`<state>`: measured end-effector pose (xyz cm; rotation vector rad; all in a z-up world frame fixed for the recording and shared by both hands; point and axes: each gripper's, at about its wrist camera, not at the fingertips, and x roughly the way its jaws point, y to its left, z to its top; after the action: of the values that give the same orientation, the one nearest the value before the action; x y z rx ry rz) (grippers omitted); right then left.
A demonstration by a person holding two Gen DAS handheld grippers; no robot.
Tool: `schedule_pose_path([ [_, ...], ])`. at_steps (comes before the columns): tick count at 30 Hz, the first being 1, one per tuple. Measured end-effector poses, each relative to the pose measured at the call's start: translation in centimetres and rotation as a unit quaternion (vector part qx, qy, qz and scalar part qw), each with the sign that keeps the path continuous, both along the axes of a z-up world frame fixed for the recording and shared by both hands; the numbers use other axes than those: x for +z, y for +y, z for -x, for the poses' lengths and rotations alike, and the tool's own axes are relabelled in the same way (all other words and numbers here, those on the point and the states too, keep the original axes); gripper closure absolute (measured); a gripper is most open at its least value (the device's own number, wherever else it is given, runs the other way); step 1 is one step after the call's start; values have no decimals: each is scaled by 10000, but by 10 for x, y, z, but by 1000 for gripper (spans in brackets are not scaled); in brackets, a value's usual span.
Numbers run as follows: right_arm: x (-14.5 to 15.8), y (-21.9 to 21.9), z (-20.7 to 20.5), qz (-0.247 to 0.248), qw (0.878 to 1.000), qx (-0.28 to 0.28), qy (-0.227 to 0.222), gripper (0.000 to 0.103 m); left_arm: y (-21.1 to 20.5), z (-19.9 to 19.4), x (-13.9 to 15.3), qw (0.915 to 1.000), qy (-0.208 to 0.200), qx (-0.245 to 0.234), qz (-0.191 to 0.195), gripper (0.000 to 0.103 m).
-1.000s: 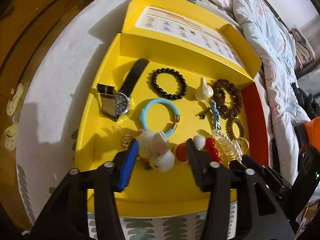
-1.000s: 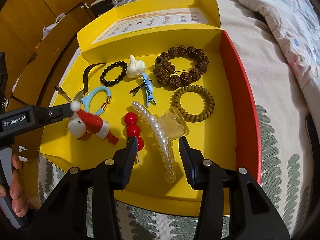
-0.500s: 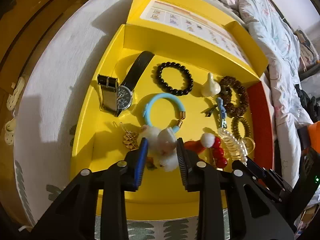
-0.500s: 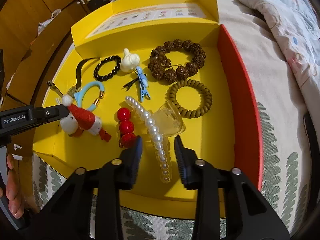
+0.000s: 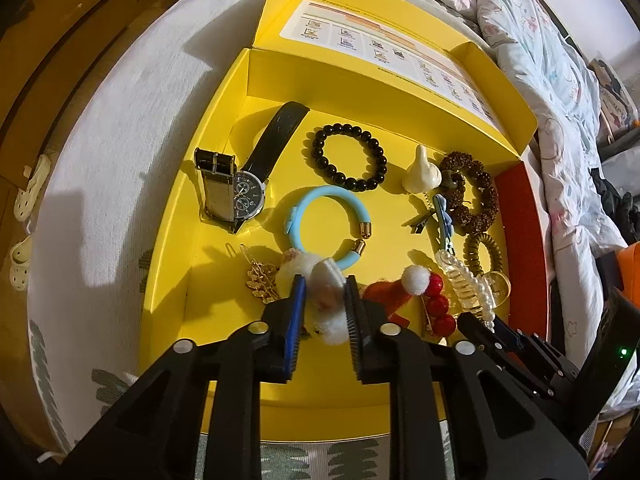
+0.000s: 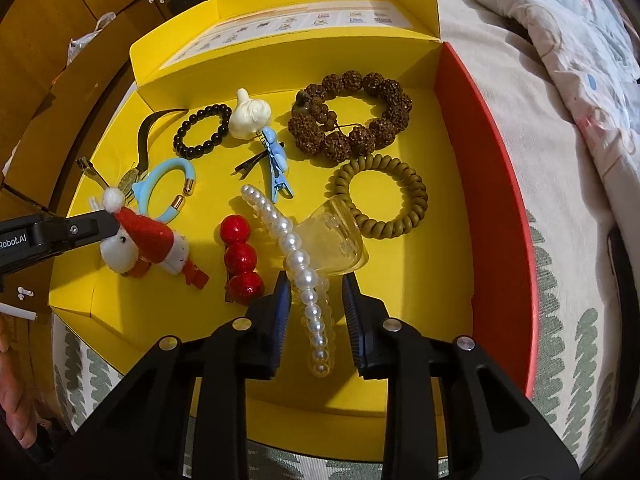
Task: Organize jewelry
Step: 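Close left tool on white rabbit while right tool closes on pearl claw clip, then lift both items out of the box and open both tools onto the bedspread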
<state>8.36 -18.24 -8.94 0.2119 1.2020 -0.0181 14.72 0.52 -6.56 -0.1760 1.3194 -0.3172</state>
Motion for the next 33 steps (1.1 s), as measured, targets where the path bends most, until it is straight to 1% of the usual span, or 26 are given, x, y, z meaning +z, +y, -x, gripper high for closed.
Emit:
schedule_pose_path([
  [1,0,1,0,19,10000,2,-2,76,0,0,0,10000,4,9,11,85],
  [3,0,2,0,36,10000,24,-9,81,1,0,0,10000,6,19,37,87],
  [13,3,3,3,31,10000,5,12,82,5,2,4,9999,7,74,115,93],
  [20,20,1,11,-70,9997,-24,-216,82,8,6,17,9997,-196,73,145,93],
  [26,33,-4,17,-179,9993,-54,-327,83,11,10,32,9991,-376,108,172,93],
  [33,55,-13,36,-317,9979,-93,-557,83,16,28,49,9982,-567,46,212,93],
])
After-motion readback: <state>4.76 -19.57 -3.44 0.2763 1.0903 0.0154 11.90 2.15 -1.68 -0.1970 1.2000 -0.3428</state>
